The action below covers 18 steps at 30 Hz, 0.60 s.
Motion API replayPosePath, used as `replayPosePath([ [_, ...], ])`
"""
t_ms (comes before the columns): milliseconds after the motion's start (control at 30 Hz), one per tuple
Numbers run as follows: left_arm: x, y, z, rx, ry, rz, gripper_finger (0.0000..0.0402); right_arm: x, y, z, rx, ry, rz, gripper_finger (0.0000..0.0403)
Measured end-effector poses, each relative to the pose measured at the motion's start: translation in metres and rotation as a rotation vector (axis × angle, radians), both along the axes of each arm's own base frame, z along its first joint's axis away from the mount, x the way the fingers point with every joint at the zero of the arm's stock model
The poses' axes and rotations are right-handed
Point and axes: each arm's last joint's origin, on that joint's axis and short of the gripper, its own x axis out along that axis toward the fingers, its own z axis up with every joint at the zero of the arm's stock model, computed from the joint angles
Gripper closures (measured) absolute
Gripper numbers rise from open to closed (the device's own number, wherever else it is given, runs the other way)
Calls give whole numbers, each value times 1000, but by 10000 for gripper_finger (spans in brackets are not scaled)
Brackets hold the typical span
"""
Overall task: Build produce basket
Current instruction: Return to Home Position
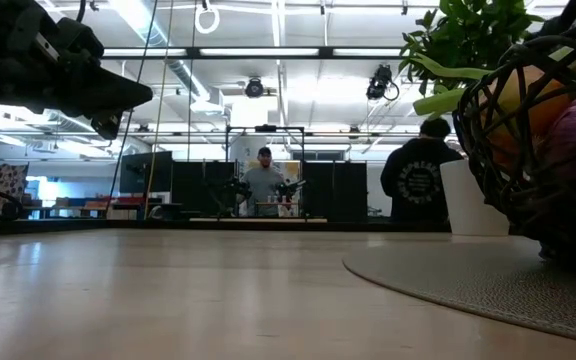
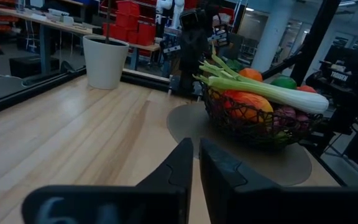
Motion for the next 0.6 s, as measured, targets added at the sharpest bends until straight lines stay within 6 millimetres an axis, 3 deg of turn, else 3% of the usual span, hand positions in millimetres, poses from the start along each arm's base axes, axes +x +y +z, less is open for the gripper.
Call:
replayPosePath([
  [67,0,0,0,1,2,0,366,3,0,-7,15,-17,5,394],
  [600,0,0,0,0,0,0,370,4,-3,-8,-51,-3,-61,392],
])
